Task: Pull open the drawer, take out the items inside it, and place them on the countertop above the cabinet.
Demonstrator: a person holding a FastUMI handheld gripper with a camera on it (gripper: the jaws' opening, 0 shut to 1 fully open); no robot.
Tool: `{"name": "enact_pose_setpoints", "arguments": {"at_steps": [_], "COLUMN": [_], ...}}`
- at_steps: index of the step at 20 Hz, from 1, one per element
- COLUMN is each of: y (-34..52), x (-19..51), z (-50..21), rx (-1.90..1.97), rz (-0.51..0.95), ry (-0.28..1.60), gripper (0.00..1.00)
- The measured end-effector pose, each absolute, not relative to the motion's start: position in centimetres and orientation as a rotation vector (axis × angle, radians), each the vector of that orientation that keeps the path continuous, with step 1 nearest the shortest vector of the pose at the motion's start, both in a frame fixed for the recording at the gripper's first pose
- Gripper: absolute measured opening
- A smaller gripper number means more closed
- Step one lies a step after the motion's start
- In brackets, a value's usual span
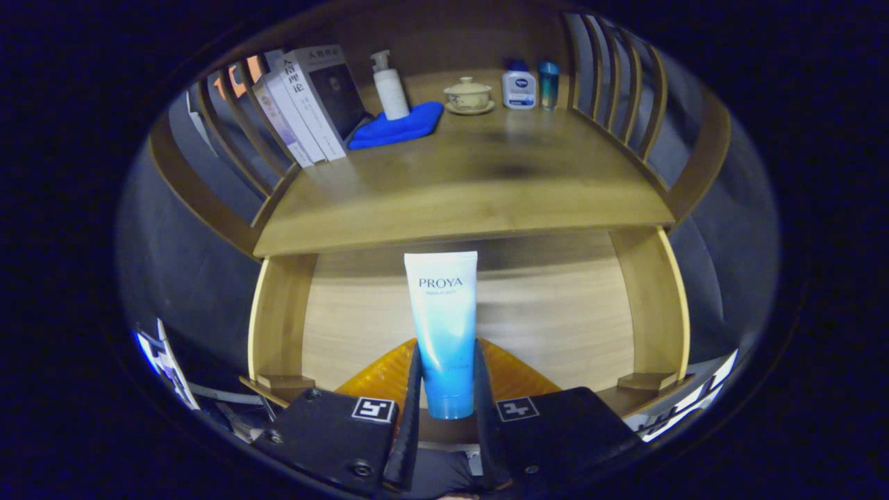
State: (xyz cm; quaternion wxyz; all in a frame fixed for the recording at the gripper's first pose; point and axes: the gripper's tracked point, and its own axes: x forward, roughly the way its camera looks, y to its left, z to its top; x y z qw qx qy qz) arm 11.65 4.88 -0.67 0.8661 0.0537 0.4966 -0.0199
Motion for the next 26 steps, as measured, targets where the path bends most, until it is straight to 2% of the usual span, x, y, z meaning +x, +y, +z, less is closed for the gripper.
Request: {"name": "enact_pose_setpoints", "arguments": {"at_steps": [11, 18, 26], "y": [3.1, 3.0, 3.4], "x": [20.1, 25.9, 28.2], "z": [4.6, 2.9, 0.8], "rx": [0.117, 0.109, 0.091], "rz": [-0.102, -0.120, -0.147], "ry": [0.989, 1.027, 1.068], "gripper": [0.40, 0.40, 0.40]}}
